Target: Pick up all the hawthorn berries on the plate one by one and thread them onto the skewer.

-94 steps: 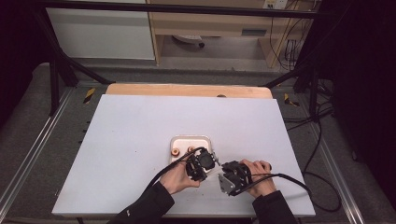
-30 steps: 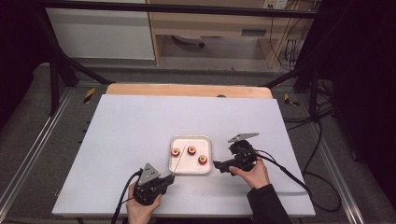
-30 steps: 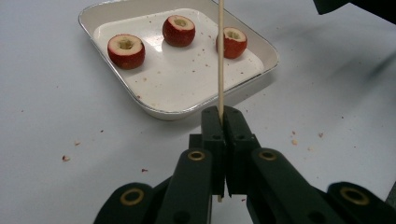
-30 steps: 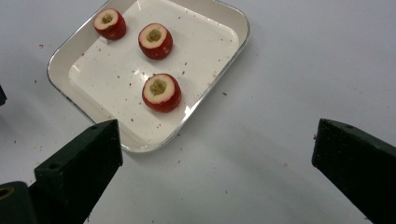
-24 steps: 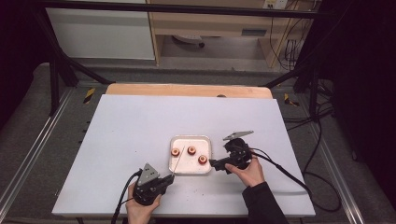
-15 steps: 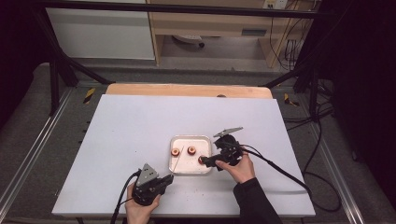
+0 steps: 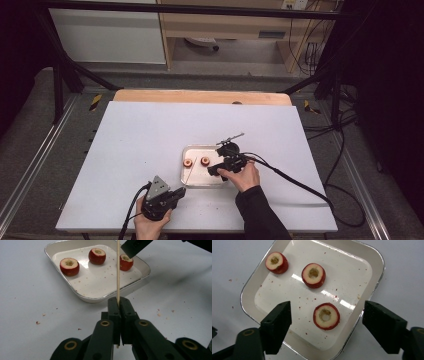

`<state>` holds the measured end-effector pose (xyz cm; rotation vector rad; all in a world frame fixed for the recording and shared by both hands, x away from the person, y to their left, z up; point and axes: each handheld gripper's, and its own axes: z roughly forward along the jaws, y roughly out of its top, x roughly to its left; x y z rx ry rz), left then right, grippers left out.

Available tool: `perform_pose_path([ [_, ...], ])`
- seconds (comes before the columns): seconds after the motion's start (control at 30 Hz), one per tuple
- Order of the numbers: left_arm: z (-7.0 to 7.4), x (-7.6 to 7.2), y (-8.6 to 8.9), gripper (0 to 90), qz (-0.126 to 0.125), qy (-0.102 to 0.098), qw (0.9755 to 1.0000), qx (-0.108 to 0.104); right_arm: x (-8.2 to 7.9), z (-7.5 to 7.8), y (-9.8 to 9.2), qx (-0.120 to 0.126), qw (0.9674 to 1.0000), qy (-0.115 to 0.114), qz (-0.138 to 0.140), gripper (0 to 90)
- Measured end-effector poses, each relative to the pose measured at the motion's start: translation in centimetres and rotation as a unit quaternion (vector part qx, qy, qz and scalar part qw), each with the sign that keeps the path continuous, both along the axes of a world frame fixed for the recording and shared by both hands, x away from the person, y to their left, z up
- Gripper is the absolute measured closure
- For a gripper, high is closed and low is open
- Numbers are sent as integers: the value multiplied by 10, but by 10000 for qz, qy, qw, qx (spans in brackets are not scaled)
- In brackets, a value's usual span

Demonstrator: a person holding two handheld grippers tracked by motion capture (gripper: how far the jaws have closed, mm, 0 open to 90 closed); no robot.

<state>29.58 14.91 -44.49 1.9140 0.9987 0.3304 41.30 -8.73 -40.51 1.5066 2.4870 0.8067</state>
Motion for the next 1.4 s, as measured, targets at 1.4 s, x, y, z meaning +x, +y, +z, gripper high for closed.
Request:
perform_pose_path([
  [1.4,-2,-1,-1,884,-39,7,10000,0,8,-7,7,82,9974,581,-426,602],
])
